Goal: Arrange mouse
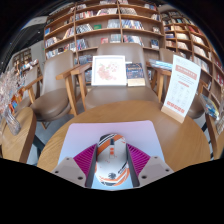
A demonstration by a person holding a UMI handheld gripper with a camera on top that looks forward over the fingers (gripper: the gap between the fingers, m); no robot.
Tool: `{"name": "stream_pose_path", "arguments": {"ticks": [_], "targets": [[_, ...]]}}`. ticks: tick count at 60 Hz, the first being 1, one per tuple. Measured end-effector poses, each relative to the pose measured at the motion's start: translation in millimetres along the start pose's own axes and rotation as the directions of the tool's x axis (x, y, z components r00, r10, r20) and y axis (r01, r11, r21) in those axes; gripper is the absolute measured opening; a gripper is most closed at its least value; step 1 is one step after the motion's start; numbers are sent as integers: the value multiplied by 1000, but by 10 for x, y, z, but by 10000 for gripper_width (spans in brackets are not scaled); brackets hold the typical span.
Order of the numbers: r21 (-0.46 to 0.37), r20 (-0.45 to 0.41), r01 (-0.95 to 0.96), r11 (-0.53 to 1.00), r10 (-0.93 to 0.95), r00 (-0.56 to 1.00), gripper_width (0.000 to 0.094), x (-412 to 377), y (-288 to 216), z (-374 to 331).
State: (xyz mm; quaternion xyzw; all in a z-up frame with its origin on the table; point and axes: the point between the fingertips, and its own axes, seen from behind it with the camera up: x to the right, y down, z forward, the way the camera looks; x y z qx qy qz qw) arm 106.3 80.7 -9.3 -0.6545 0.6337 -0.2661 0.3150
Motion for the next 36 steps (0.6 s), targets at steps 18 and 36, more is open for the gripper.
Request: {"name": "stream_pose_path", "arguments": {"ticks": [18, 36], "targets": [[49, -13, -32, 998, 33, 999, 849, 158, 12, -1119], [184, -75, 23, 983, -10, 997, 855, 572, 428, -3098]]}}
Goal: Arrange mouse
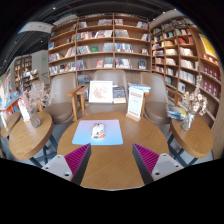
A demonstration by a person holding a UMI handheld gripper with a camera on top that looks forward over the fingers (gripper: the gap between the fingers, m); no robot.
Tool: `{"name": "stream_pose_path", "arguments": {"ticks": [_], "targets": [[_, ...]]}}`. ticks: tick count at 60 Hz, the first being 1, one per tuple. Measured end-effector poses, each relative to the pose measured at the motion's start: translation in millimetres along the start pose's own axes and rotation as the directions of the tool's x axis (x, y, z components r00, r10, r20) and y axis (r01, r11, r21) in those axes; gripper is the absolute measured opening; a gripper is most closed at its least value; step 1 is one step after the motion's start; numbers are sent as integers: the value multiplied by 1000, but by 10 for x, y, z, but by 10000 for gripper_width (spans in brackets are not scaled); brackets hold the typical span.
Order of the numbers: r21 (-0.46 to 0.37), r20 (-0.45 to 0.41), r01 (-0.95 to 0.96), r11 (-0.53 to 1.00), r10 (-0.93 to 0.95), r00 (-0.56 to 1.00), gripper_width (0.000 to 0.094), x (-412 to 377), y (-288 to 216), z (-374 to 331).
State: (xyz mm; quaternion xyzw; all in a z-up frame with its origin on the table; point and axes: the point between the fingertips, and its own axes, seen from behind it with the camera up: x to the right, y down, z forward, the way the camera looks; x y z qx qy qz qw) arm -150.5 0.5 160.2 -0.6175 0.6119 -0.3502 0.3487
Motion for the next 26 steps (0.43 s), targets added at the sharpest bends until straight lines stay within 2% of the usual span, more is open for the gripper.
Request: {"name": "stream_pose_path", "arguments": {"ticks": [10, 21, 26], "targets": [[34, -36, 24, 999, -23, 999, 855, 196, 285, -642], [15, -27, 25, 1000, -25, 999, 847, 242, 596, -903], [44, -53, 25, 999, -23, 998, 852, 294, 547, -960]]}}
